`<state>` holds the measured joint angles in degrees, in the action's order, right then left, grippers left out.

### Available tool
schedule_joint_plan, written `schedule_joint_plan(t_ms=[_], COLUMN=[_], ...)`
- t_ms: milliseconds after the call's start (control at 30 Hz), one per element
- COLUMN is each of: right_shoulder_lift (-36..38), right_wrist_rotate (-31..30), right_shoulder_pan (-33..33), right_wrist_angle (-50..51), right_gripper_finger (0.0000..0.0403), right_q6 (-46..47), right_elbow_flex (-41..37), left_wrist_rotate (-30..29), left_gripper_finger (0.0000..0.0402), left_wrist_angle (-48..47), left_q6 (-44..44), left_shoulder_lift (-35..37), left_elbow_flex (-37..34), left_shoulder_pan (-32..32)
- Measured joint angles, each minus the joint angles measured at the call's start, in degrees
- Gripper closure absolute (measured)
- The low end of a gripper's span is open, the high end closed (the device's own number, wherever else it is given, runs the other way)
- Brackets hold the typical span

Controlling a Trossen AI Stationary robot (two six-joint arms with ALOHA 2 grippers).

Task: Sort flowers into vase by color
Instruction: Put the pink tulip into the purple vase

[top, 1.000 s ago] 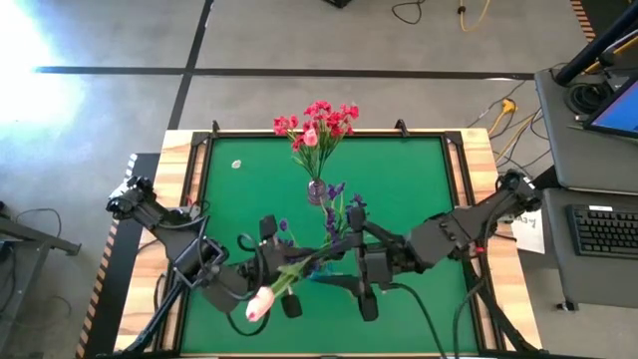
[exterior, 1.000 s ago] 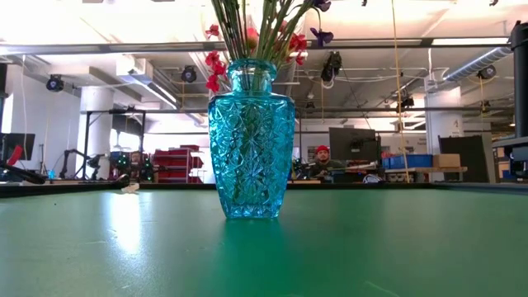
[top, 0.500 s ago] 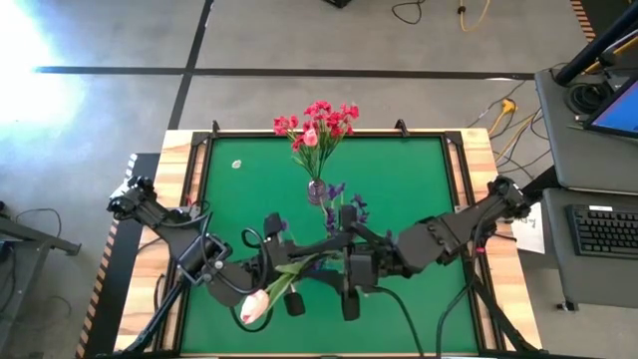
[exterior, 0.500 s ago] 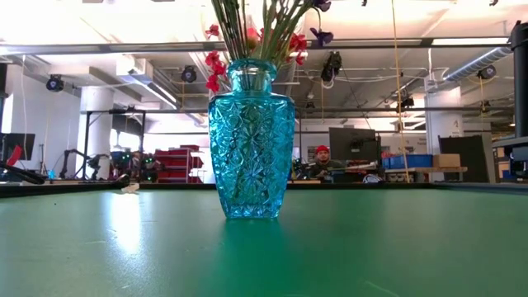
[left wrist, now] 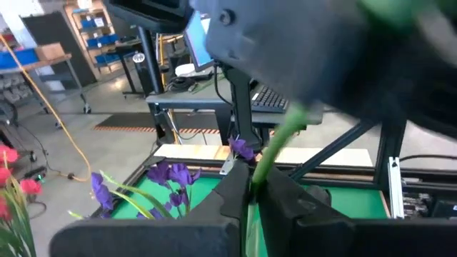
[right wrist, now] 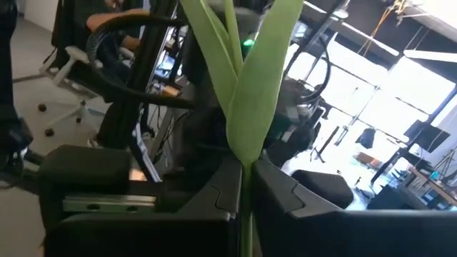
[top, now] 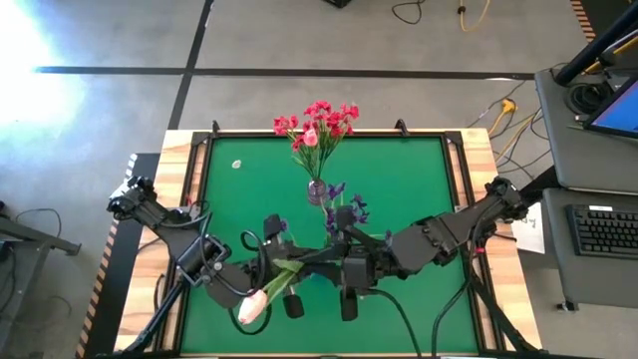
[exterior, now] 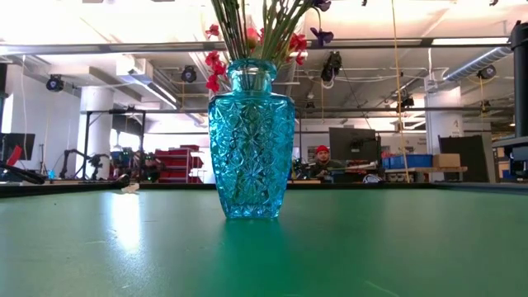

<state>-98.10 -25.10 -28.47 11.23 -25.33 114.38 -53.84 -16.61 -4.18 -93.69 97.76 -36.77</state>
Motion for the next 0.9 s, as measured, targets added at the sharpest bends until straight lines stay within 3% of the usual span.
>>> schedule_joint_plan(t_ms=[200,333,500,700,900], right_shoulder_lift=[0.7,3.7,9.8,20.1,31.4], right_wrist_rotate=[0.5,1.4,-2.4,-3.4,-3.6], right_shoulder_pan=[0.0,0.0,0.2,2.9,10.8], right_wrist_angle=[-0.3,-1.3,-1.6,-7.7,-11.6], right_gripper_finger=[0.0389,0.039,0.039,0.039,0.039], right_q6=[-0.5,-4.5,-9.6,-12.9,-11.7], right_elbow_flex=[3.4,3.2,-1.2,-14.3,-30.5], left_wrist_rotate=[0.4,0.5,0.5,-4.5,-4.1], left_gripper_finger=[0.0334,0.0293,0.0271,0.0279,0.0293], left_wrist_angle=[-1.3,-11.2,-22.6,-26.0,-16.0], left_q6=[7.1,8.5,6.1,1.1,0.7], left_shoulder_lift=[0.0,0.1,1.7,8.6,19.2], left_elbow_flex=[4.5,9.1,10.0,-0.2,-16.7], left_shoulder_pan=[-1.6,-3.0,-4.8,-6.7,-6.5])
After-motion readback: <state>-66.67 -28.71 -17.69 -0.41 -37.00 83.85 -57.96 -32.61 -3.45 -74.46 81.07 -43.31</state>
